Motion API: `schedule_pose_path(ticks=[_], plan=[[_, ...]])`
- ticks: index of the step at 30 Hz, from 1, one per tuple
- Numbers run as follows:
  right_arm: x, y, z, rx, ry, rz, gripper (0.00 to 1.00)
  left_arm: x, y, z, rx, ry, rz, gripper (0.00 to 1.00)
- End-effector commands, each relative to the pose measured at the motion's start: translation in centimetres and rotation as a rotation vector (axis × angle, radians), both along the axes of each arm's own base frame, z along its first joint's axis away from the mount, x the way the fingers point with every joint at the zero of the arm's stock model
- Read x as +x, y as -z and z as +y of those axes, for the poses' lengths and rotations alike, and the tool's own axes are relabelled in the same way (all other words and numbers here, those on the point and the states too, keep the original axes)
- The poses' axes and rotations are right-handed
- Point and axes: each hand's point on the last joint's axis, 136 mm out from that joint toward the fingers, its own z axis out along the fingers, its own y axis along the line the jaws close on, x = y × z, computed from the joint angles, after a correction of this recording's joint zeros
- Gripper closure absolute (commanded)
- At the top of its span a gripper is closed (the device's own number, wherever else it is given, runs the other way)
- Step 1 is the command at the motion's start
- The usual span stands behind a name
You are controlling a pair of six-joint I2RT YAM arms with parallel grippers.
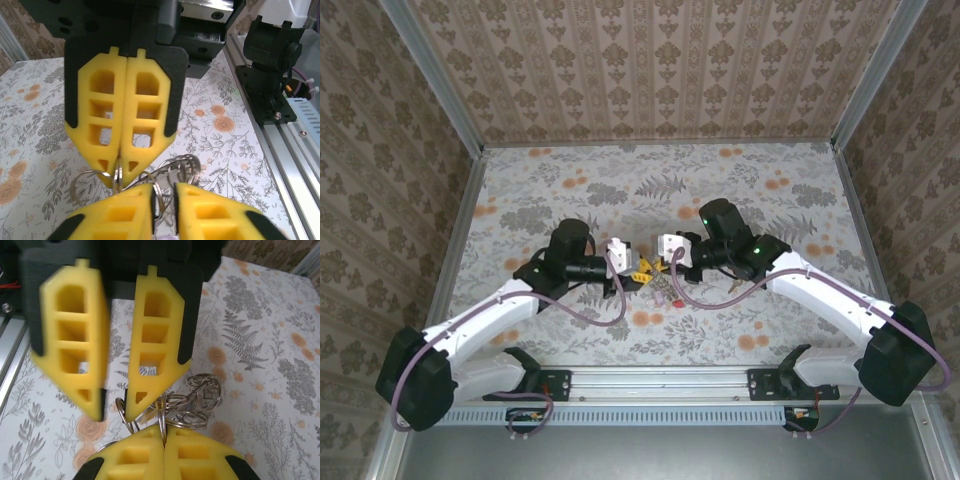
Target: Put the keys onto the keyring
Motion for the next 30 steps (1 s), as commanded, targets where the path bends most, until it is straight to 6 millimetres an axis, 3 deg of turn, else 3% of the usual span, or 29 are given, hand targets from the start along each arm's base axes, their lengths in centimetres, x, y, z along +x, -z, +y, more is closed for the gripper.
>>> schedule_pose_path(ticks=[1, 10, 16, 23, 30], plan=[[1.1, -3.6, 1.0, 0.143, 0.037, -0.083, 1.00, -1.8, -0.2, 0.1, -0.016, 0.043, 0.026, 0.75], [2.3, -3.4, 0.7, 0.169, 0.109, -0.100, 1.00, -3.7, -0.5, 1.2, -0.029, 0.055, 0.046, 0.60], [2.6, -3.8, 0.7, 0.198, 0.133, -0.108, 1.00, -4.2, -0.2, 3.2, 0.018, 0.024, 0.034, 0.59], [1.7, -3.9, 0.9, 0.208, 0.088, -0.106, 1.00, -2.0, -2.9, 5.1, -0.076, -0.110, -0.049, 0.59], [1.1, -3.8, 1.1, 0.174, 0.043, -0.105, 1.00, 1.2, -3.8, 4.5, -0.066, -0.204, -0.093, 0.62]])
